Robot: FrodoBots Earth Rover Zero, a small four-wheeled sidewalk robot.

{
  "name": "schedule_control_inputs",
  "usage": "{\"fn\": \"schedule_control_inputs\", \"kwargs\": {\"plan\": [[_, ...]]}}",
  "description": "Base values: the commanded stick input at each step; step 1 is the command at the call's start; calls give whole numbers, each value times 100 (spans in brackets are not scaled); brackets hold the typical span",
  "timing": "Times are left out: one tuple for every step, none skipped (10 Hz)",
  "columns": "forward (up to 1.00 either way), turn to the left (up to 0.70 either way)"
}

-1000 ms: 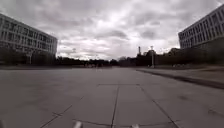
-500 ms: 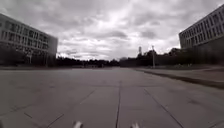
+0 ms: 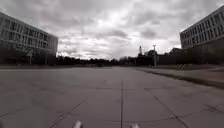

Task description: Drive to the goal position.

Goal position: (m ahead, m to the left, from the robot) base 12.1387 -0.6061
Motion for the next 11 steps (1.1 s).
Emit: {"fn": "schedule_control_inputs", "kwargs": {"plan": [[70,0],[70,0],[70,0],[70,0],[70,0],[70,0],[70,0],[70,0],[70,0],[70,0],[70,0]]}}
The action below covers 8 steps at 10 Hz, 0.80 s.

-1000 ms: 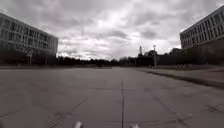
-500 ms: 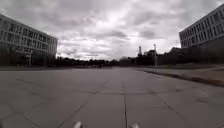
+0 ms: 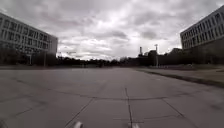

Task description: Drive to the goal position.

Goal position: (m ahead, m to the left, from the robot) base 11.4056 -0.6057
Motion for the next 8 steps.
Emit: {"fn": "schedule_control_inputs", "kwargs": {"plan": [[70,0],[70,0],[70,0],[70,0],[70,0],[70,0],[70,0],[70,0]]}}
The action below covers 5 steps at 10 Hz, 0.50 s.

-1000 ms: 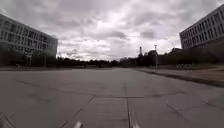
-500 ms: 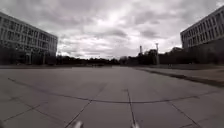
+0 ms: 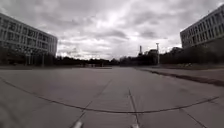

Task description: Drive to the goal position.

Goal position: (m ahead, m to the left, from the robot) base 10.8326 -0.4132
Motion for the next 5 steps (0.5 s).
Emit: {"fn": "schedule_control_inputs", "kwargs": {"plan": [[70,0],[70,0],[70,0],[70,0],[70,0]]}}
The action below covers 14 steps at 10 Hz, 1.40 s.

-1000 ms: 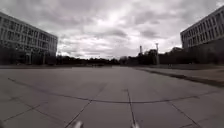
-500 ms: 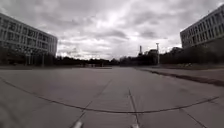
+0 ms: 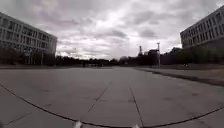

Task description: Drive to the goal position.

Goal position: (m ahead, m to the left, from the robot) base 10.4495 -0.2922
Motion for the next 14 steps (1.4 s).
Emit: {"fn": "schedule_control_inputs", "kwargs": {"plan": [[70,0],[70,0],[70,0],[70,-10],[70,-20],[70,-16],[70,-2],[70,0],[70,0],[70,0],[70,0],[70,0],[70,0],[70,0]]}}
